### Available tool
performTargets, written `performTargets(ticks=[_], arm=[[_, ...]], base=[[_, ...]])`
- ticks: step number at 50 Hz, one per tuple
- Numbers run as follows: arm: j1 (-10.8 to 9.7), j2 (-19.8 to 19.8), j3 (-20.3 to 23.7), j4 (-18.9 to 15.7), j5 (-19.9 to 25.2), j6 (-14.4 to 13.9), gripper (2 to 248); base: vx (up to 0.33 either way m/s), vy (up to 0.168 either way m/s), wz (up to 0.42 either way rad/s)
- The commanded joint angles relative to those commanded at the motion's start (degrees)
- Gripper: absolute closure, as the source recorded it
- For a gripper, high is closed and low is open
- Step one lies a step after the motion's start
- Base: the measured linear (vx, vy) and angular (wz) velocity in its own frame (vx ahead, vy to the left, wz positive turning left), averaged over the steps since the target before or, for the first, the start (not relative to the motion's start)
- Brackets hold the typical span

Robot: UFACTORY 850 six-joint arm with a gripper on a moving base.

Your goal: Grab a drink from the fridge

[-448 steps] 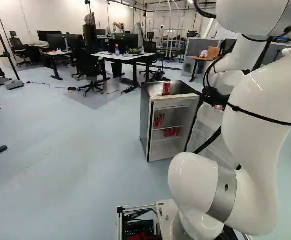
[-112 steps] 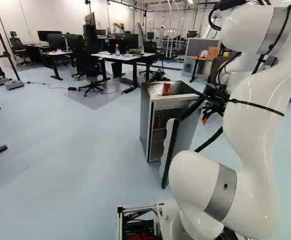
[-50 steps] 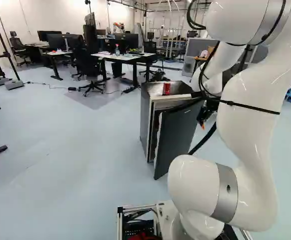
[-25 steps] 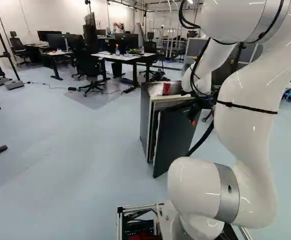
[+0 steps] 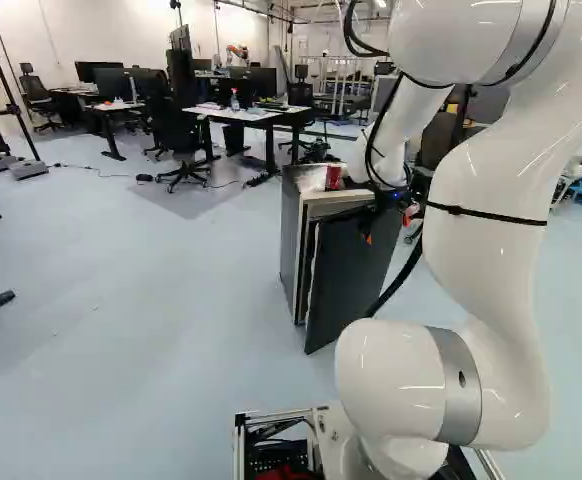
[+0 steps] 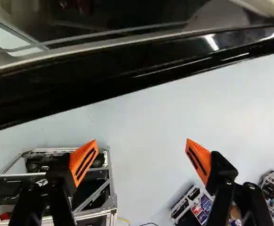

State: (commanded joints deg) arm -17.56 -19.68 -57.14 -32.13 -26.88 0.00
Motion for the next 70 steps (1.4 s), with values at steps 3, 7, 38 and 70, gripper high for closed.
performTargets(ticks=[3, 7, 38, 70], arm=[[0.28, -0.32, -0.42, 0.0, 0.41, 0.0, 3], [0.58, -0.79, -1.05, 0.0, 0.59, 0.0, 3], [2.42, -4.4, -5.91, 0.0, 0.59, 0.0, 3], [3.17, -7.01, -9.5, 0.0, 0.59, 0.0, 3]], base=[[0.0, 0.0, 0.0], [0.0, 0.0, 0.0], [0.0, 0.0, 0.0], [0.0, 0.0, 0.0]])
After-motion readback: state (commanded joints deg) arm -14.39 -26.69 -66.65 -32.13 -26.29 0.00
